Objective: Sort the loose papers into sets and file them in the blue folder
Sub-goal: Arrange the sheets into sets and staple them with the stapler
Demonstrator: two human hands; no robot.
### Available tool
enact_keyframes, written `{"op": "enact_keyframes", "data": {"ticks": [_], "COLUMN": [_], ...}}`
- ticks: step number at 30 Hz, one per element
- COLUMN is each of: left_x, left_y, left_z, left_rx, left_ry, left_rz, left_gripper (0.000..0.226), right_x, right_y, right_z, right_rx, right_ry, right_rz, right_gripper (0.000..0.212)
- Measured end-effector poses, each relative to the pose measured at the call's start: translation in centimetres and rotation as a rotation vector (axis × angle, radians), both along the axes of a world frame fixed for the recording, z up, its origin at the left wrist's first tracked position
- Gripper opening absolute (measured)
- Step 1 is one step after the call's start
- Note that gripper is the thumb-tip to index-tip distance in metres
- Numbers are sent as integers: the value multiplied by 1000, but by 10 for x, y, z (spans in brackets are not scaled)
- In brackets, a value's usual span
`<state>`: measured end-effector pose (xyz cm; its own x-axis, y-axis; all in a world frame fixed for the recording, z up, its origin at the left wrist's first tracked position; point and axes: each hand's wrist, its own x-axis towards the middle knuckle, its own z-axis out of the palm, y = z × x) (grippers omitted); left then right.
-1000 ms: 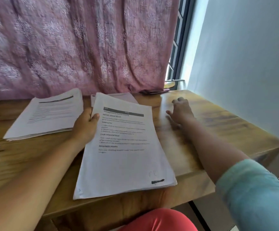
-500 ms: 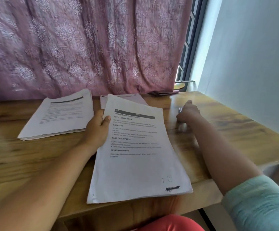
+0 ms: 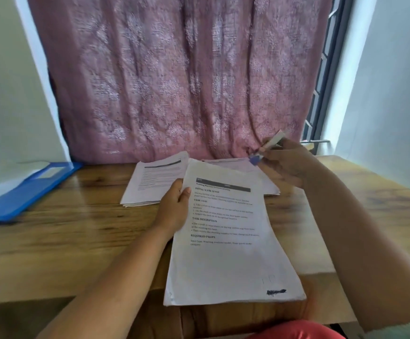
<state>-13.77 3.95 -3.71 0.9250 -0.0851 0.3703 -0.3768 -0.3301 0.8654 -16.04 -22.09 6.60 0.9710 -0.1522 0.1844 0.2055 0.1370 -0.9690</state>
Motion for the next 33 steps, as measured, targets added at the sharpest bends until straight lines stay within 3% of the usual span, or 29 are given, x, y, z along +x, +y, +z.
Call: {"op": "enact_keyframes", "data": {"ticks": [5, 10, 17, 22, 33], "left_x": [-3, -3, 1, 2, 0], "left_y": [9, 12, 13, 13, 13], "left_z": [-3, -4, -7, -10, -7], "left_rx": [7, 28, 67, 64, 37], "left_ry": [-48, -108, -171, -203, -221], "left_rz": [-12, -33, -33, -38, -78], "left_gripper": [19, 21, 19, 16, 15], "right_x": [12, 30, 41, 44, 49], "right_y": [55, 62, 54, 56, 63], "right_z": [0, 1, 5, 4, 9], "right_rx": [-83, -325, -314, -458, -580], "right_ry": [-80, -194, -242, -194, -114], "right_rz": [304, 305, 312, 375, 515], "right_gripper": [20, 30, 42, 46, 29]}}
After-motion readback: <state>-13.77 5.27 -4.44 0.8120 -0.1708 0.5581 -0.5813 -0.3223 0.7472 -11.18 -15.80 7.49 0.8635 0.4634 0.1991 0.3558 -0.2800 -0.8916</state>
